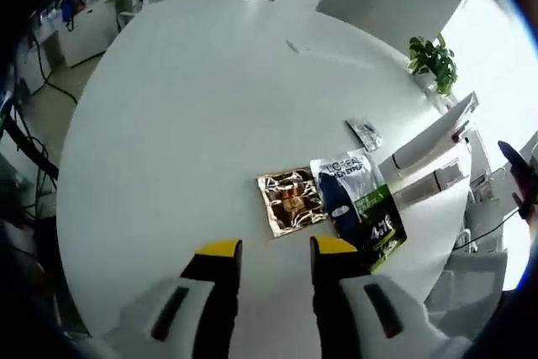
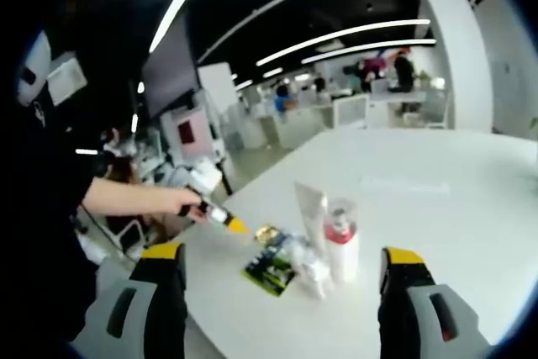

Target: Arrange the skincare products in the storage area until every visible bottle or jar stands upright without overlapping.

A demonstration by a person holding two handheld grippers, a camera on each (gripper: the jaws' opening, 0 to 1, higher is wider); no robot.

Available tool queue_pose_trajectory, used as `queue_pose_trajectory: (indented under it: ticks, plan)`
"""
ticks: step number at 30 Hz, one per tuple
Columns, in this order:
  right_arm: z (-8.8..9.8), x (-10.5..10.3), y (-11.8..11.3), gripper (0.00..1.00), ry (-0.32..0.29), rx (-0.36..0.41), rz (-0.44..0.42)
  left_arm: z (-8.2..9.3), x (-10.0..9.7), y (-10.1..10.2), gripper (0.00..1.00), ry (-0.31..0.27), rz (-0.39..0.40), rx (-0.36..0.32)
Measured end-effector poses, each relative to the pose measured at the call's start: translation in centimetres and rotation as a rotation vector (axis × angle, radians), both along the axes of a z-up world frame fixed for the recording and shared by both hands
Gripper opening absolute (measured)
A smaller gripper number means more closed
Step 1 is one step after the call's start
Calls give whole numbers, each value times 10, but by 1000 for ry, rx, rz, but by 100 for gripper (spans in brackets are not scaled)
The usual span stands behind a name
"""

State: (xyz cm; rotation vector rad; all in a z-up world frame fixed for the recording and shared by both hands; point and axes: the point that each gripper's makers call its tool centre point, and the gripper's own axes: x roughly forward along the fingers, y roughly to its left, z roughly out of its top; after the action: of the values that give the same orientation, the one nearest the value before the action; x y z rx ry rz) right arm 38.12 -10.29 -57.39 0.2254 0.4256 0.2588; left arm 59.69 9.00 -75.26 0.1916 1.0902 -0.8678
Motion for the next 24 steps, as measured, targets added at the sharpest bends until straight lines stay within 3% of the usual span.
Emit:
queue_pose_trajectory:
  ticks: [4,11,16,18,24]
  plan:
    - [2,-1,1,98,-2,-7,5,9,-4,1,42,-17,-7,-16]
    - [5,-3,1,98,-9,-9,6,37,-17,-6,50,-76,-56,-109]
    - [4,-7,3,98,-1,-20,14,73,-31,-21,66,-110,-77,-284]
    - [4,-7,4,98,-2,-15,12,86,-34,-24,70,-148,-94,-319]
    - [6,-9,5,98,-5,-17,13,107,-42,-22,74,-162,-86,-360]
